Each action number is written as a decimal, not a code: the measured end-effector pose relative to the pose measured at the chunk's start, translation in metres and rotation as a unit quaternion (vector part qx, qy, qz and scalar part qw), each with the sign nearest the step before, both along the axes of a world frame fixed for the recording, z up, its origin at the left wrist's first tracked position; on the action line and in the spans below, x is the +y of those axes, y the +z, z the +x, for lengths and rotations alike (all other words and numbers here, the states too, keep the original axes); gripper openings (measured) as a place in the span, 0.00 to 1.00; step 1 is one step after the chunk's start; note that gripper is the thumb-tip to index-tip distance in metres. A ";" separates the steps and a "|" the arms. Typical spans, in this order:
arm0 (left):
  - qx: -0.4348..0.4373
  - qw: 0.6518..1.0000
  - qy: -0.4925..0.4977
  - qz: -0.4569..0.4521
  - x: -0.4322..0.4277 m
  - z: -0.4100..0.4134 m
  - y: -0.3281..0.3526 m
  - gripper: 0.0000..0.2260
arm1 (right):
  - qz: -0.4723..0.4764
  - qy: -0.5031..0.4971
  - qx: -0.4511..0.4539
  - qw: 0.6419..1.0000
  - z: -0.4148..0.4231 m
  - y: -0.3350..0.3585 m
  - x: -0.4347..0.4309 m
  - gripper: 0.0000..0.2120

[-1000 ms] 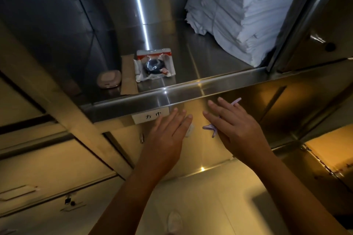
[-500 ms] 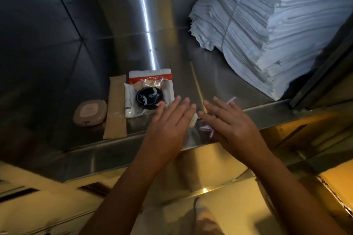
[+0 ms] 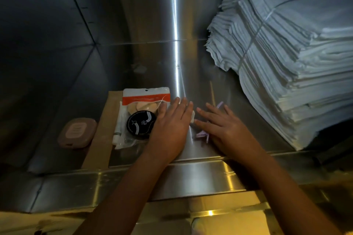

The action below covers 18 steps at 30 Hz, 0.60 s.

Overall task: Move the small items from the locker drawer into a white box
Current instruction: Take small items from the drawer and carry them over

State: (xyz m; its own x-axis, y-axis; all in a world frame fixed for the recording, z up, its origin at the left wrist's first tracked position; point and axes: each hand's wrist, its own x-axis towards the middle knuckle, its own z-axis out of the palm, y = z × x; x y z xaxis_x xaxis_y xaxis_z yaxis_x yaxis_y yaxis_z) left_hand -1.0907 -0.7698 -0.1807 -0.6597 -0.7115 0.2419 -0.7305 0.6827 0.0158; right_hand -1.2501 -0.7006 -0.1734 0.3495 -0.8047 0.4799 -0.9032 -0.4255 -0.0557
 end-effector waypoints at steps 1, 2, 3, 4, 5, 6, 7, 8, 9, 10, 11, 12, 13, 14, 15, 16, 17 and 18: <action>-0.006 1.000 0.011 0.006 -0.002 -0.003 -0.002 0.24 | 0.007 0.003 -0.006 1.000 -0.002 -0.001 -0.004 0.11; -0.017 1.000 0.022 0.012 -0.003 -0.005 -0.003 0.25 | 0.019 0.004 -0.014 1.000 -0.004 -0.003 -0.007 0.13; -0.032 0.999 0.033 0.015 -0.004 -0.007 -0.005 0.25 | 0.034 0.005 -0.023 0.999 -0.004 -0.004 -0.009 0.16; -0.048 0.998 0.043 0.014 -0.005 -0.008 -0.007 0.25 | 0.050 0.007 -0.032 0.998 -0.005 -0.005 -0.011 0.18; -0.062 0.997 0.053 0.012 -0.006 -0.009 -0.009 0.25 | 0.064 0.009 -0.040 0.997 -0.005 -0.005 -0.014 0.19; -0.066 0.996 0.062 0.014 -0.007 -0.010 -0.009 0.25 | 0.074 0.010 -0.045 0.996 -0.006 -0.006 -0.017 0.20; -0.062 0.996 0.070 0.017 -0.008 -0.010 -0.009 0.26 | 0.079 0.011 -0.049 0.996 -0.006 -0.007 -0.019 0.19; -0.056 0.995 0.075 0.020 -0.009 -0.010 -0.009 0.26 | 0.086 0.011 -0.054 0.995 -0.007 -0.007 -0.021 0.18; -0.053 0.995 0.078 0.020 -0.010 -0.010 -0.009 0.27 | 0.097 0.011 -0.060 0.993 -0.007 -0.007 -0.023 0.18; -0.055 0.995 0.079 0.018 -0.011 -0.009 -0.009 0.27 | 0.112 0.012 -0.066 0.991 -0.007 -0.007 -0.025 0.18; -0.058 0.995 0.080 0.017 -0.011 -0.008 -0.009 0.27 | 0.127 0.012 -0.069 0.989 -0.007 -0.007 -0.026 0.18; -0.061 0.995 0.080 0.016 -0.012 -0.007 -0.009 0.27 | 0.137 0.012 -0.069 0.988 -0.008 -0.007 -0.027 0.17; -0.061 0.995 0.078 0.018 -0.012 -0.006 -0.009 0.27 | 0.143 0.010 -0.066 0.987 -0.008 -0.008 -0.028 0.17; -0.057 0.995 0.075 0.021 -0.011 -0.005 -0.008 0.27 | 0.149 0.007 -0.063 0.987 -0.009 -0.008 -0.029 0.17; -0.049 0.996 0.070 0.025 -0.011 -0.005 -0.007 0.27 | 0.157 0.003 -0.061 0.986 -0.009 -0.008 -0.029 0.17; -0.038 0.997 0.066 0.029 -0.011 -0.005 -0.006 0.27 | 0.165 -0.001 -0.060 0.984 -0.009 -0.008 -0.029 0.17; -0.028 0.997 0.062 0.033 -0.010 -0.005 -0.004 0.28 | 0.170 -0.004 -0.060 0.984 -0.008 -0.008 -0.028 0.17; -0.022 0.997 0.059 0.036 -0.009 -0.004 -0.002 0.28 | 0.170 -0.006 -0.061 0.984 -0.008 -0.007 -0.027 0.18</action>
